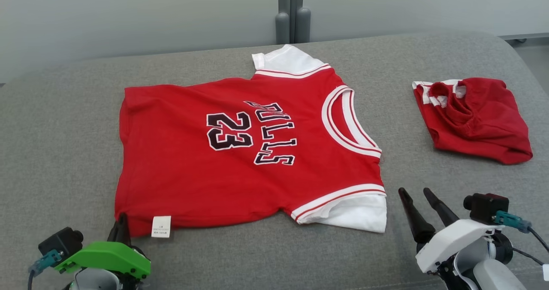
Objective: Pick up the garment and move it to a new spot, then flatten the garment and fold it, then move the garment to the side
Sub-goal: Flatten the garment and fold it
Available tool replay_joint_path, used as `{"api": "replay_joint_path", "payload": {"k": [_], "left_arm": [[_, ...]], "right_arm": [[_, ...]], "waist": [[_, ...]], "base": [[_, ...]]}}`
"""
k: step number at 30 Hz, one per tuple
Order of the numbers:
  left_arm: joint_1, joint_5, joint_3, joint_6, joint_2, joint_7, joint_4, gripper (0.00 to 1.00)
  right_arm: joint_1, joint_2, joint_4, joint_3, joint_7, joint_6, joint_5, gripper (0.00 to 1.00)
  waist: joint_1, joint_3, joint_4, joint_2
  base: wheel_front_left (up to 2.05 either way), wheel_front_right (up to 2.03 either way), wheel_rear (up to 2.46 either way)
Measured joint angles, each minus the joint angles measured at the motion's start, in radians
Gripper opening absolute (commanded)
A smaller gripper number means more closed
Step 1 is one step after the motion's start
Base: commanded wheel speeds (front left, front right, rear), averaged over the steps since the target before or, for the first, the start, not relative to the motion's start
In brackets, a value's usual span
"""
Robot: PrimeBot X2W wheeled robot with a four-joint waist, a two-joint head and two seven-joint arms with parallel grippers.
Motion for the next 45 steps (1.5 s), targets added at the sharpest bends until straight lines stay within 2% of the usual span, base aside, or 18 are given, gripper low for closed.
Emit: {"api": "replay_joint_path", "payload": {"k": [8,17,26,39,45], "left_arm": [[0.023,-0.009,-0.019,0.0,-0.006,0.005,-0.012,0.0],[0.02,-0.007,-0.069,-0.006,-0.011,0.014,-0.044,0.0],[0.017,-0.007,-0.07,-0.009,-0.011,0.013,-0.059,0.0],[0.018,-0.007,-0.071,-0.008,-0.011,0.012,-0.072,0.0],[0.019,-0.007,-0.074,-0.007,-0.011,0.012,-0.076,0.0]], "right_arm": [[-0.073,-0.017,0.07,0.058,0.09,0.009,-0.003,1.0],[-0.131,-0.015,0.159,0.065,0.149,0.009,0.021,1.0],[-0.153,-0.016,0.191,0.103,0.154,0.018,0.023,1.0],[-0.127,-0.022,0.189,0.168,0.111,0.018,0.023,1.0],[-0.128,-0.025,0.189,0.207,0.096,0.018,0.023,0.91]], "waist": [[0.0,0.018,0.03,0.0],[0.0,0.057,0.058,0.0],[0.0,0.082,0.079,0.0],[0.0,0.072,0.061,0.0],[0.0,0.066,0.052,0.0]], "base": [[0.0,0.0,0.0],[0.0,0.0,0.0],[0.0,0.0,0.0],[0.0,0.0,0.0],[0.0,0.0,0.0]]}}
